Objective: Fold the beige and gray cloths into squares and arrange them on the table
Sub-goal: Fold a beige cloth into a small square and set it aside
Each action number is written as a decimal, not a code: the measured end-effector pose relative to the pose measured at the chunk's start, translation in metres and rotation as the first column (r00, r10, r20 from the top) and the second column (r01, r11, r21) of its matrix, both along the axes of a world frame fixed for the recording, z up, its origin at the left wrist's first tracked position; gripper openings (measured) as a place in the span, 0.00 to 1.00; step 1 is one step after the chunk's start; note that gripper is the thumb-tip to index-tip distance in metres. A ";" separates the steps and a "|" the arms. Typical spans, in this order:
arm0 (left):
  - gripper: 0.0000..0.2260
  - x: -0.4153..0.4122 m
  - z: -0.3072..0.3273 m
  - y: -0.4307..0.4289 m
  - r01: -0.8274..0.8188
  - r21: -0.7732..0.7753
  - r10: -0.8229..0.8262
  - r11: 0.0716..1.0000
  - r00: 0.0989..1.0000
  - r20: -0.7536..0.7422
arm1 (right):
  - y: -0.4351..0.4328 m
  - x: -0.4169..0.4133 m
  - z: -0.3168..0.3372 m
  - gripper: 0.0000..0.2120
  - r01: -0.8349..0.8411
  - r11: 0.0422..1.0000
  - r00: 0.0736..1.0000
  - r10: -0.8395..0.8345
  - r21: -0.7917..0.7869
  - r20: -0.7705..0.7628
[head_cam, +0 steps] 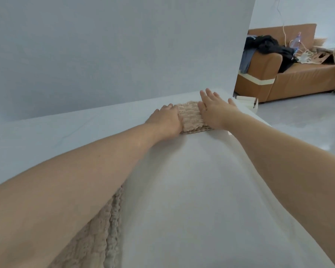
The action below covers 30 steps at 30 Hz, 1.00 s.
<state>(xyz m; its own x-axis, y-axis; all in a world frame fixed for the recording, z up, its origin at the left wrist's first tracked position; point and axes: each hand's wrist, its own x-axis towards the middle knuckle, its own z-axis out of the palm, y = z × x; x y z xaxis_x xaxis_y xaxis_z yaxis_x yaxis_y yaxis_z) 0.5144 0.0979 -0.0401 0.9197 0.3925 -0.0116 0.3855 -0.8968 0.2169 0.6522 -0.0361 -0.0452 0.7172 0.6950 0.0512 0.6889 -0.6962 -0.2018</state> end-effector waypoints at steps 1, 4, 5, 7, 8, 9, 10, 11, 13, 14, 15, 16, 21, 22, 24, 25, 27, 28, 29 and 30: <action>0.20 -0.017 0.001 -0.002 0.000 -0.006 0.000 1.000 1.000 -0.023 | -0.002 -0.012 0.001 0.28 -0.013 1.000 1.000 0.013 0.018 0.010; 0.15 -0.069 0.004 -0.008 -0.016 0.020 0.017 1.000 0.998 -0.067 | -0.005 -0.059 0.001 0.27 -0.065 0.995 0.998 0.063 0.071 0.024; 0.16 -0.086 0.005 -0.011 -0.019 0.028 0.021 0.999 0.996 -0.084 | -0.005 -0.078 0.001 0.27 -0.103 0.991 0.994 0.100 0.081 0.031; 0.21 -0.120 0.010 -0.018 -0.011 0.035 0.015 0.999 0.993 -0.116 | -0.003 -0.117 0.000 0.26 -0.191 0.977 0.980 0.184 0.093 0.072; 0.22 -0.136 0.014 -0.021 -0.006 0.026 0.009 1.000 0.993 -0.122 | -0.001 -0.136 0.000 0.25 -0.235 0.967 0.970 0.226 0.104 0.086; 0.22 -0.151 0.016 -0.021 -0.005 0.020 0.007 1.000 0.992 -0.127 | 0.001 -0.153 0.001 0.25 -0.273 0.955 0.961 0.264 0.117 0.087; 0.23 -0.165 0.019 -0.021 -0.011 0.014 0.013 1.000 0.992 -0.128 | 0.004 -0.169 0.003 0.24 -0.307 0.943 0.951 0.299 0.129 0.080; 0.23 -0.178 0.021 -0.019 -0.022 0.007 0.023 1.000 0.991 -0.130 | 0.007 -0.185 0.004 0.24 -0.338 0.930 0.941 0.331 0.144 0.065; 0.22 -0.203 0.025 -0.014 -0.049 -0.015 0.046 0.999 0.991 -0.125 | 0.011 -0.213 0.008 0.23 -0.390 0.905 0.920 0.388 0.173 0.043; 0.21 -0.216 0.028 -0.012 -0.067 -0.022 0.064 0.997 0.991 -0.117 | 0.014 -0.225 0.010 0.23 -0.410 0.893 0.911 0.411 0.184 0.036; 0.20 -0.227 0.030 -0.010 -0.089 -0.018 0.087 0.996 0.991 -0.107 | 0.016 -0.236 0.012 0.22 -0.422 0.886 0.905 0.424 0.193 0.031; 0.20 -0.238 0.032 -0.008 -0.109 -0.007 0.108 0.994 0.990 -0.092 | 0.019 -0.247 0.013 0.21 -0.428 0.881 0.902 0.431 0.200 0.027; 0.21 -0.291 0.036 0.003 -0.197 0.028 0.198 0.980 0.979 -0.045 | 0.028 -0.287 0.016 0.18 -0.403 0.886 0.908 0.418 0.231 -0.022; 0.21 -0.300 0.035 0.003 -0.211 0.021 0.211 0.977 0.977 -0.039 | 0.027 -0.294 0.015 0.18 -0.387 0.888 0.912 0.408 0.249 -0.040; 0.22 -0.318 0.033 0.001 -0.227 0.001 0.227 0.974 0.973 -0.028 | 0.024 -0.304 0.013 0.18 -0.348 0.893 0.923 0.380 0.286 -0.066; 0.22 -0.326 0.031 -0.002 -0.234 -0.010 0.234 0.972 0.972 -0.024 | 0.022 -0.308 0.010 0.18 -0.326 0.899 0.928 0.363 0.293 -0.081; 0.21 -0.339 0.028 -0.007 -0.247 -0.036 0.247 0.968 0.969 -0.015 | 0.019 -0.314 0.006 0.20 -0.278 0.915 0.941 0.320 0.293 -0.109; 0.20 -0.344 0.026 -0.009 -0.250 -0.050 0.250 0.967 0.968 -0.009 | 0.017 -0.316 0.004 0.21 -0.251 0.923 0.948 0.296 0.290 -0.120; 0.19 -0.349 0.024 -0.011 -0.255 -0.056 0.255 0.965 0.967 -0.002 | 0.015 -0.319 0.003 0.22 -0.227 0.930 0.954 0.272 0.289 -0.127; 0.20 -0.354 0.022 -0.012 -0.263 -0.055 0.264 0.963 0.965 0.003 | 0.013 -0.320 0.003 0.22 -0.203 0.936 0.960 0.248 0.289 -0.128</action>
